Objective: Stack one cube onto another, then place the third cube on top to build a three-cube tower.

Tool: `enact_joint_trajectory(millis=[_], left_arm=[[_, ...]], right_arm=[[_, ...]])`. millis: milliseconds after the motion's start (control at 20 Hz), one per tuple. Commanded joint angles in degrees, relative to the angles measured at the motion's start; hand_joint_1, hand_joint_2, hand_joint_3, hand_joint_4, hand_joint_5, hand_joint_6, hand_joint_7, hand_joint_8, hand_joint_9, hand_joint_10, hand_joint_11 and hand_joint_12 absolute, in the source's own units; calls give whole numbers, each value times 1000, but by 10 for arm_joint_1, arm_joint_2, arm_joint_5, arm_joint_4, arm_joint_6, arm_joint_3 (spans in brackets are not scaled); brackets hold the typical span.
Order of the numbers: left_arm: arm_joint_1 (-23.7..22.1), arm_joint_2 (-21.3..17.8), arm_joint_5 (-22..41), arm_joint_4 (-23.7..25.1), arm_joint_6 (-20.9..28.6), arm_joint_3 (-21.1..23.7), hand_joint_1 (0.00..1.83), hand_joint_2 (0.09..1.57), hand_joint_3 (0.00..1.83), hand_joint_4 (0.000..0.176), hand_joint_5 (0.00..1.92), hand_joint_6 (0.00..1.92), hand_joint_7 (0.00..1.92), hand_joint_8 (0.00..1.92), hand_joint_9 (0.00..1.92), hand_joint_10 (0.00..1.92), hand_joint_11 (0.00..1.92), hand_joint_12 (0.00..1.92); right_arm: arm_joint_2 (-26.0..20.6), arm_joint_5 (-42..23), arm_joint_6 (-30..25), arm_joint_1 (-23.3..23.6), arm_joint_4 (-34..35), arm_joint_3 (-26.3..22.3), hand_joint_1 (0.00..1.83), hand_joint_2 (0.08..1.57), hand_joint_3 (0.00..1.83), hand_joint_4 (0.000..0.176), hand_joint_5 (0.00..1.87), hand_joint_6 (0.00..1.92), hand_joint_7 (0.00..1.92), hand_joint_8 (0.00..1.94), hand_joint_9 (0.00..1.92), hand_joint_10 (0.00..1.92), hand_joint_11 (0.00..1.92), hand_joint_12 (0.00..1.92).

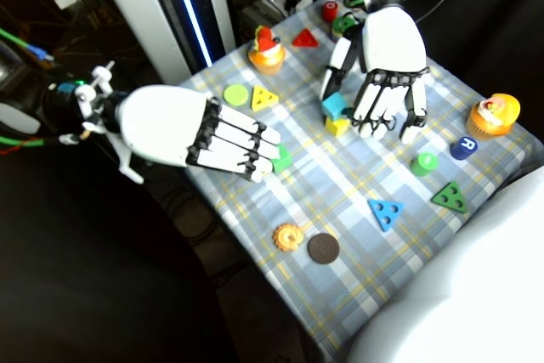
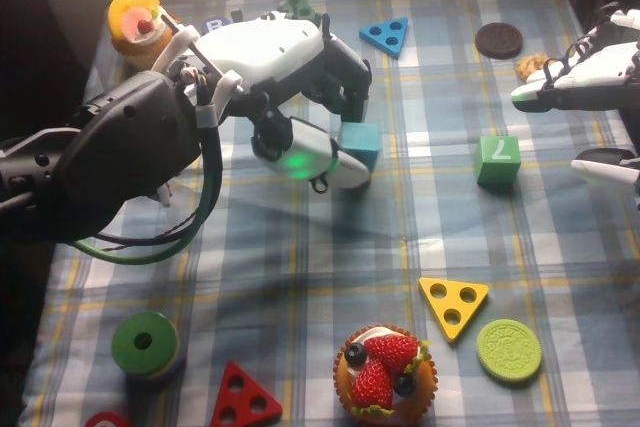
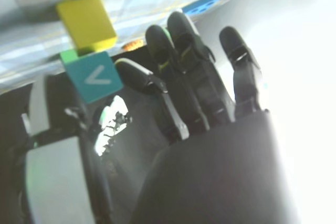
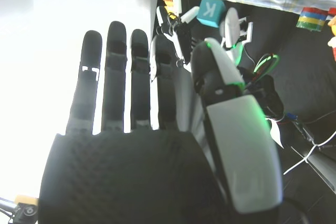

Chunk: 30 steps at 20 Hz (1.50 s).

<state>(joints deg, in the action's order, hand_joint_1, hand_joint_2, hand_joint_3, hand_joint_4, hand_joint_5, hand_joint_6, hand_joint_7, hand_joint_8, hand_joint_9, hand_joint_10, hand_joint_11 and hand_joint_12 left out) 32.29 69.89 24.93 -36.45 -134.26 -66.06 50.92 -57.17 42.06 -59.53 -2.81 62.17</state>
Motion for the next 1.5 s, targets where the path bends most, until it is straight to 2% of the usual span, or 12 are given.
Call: enact_joint_trajectory(millis=[0, 200, 500, 700, 800, 900, 1050, 1200, 1450], left_arm=[[-1, -2, 48, 13, 2, -4, 995, 1134, 0, 176, 923, 1058, 957, 7, 807, 9, 23, 709], [-1, -4, 42, 13, 2, -9, 1005, 1123, 0, 176, 944, 1025, 946, 1, 795, 3, 13, 649], [-1, 3, 36, 9, 2, -19, 971, 1158, 3, 176, 874, 1132, 927, 2, 788, 0, 40, 597], [-2, 6, 36, 9, 2, -22, 996, 1133, 0, 176, 926, 1053, 940, 2, 810, 7, 80, 537], [-2, 10, 36, 9, 2, -23, 999, 1130, 0, 176, 929, 1048, 934, 0, 805, 4, 85, 535], [-2, 12, 36, 9, 2, -25, 969, 1159, 5, 176, 870, 1140, 935, 0, 806, 4, 89, 536], [-3, 15, 35, 9, 2, -27, 956, 1175, 2, 176, 842, 1182, 935, 1, 798, 1, 69, 529], [-3, 14, 34, 9, 2, -27, 944, 1187, 3, 176, 821, 1213, 944, 3, 803, 2, 64, 556], [-3, 13, 32, 9, 2, -27, 974, 1158, 0, 176, 874, 1134, 936, 1, 810, 4, 84, 545]], right_arm=[[0, -69, -4, 7, 10, 2, 772, 1326, 0, 0, 533, 0, 581, 1, 571, 3, 68, 1139], [0, -69, -4, 6, 10, 2, 703, 1342, 4, 0, 524, 0, 568, 0, 564, 3, 88, 1126], [0, -69, -4, 6, 10, 3, 727, 1338, 0, 0, 531, 1, 568, 1, 560, 2, 98, 1087], [1, -69, -4, 6, 10, 3, 715, 1340, 1, 0, 529, 1, 564, 1, 553, 1, 93, 1081], [1, -69, -4, 6, 10, 4, 728, 1335, 0, 0, 536, 3, 569, 2, 557, 2, 90, 1092], [1, -69, -4, 6, 10, 4, 754, 1337, 0, 0, 535, 2, 568, 1, 553, 0, 75, 1089], [1, -69, -4, 6, 10, 5, 681, 1341, 2, 0, 531, 1, 570, 3, 570, 8, 113, 1109], [1, -69, -4, 6, 10, 5, 686, 1338, 0, 0, 529, 0, 568, 0, 565, 1, 124, 1055], [1, -69, -4, 6, 10, 4, 730, 1341, 0, 0, 528, 0, 571, 0, 570, 0, 107, 1115]])
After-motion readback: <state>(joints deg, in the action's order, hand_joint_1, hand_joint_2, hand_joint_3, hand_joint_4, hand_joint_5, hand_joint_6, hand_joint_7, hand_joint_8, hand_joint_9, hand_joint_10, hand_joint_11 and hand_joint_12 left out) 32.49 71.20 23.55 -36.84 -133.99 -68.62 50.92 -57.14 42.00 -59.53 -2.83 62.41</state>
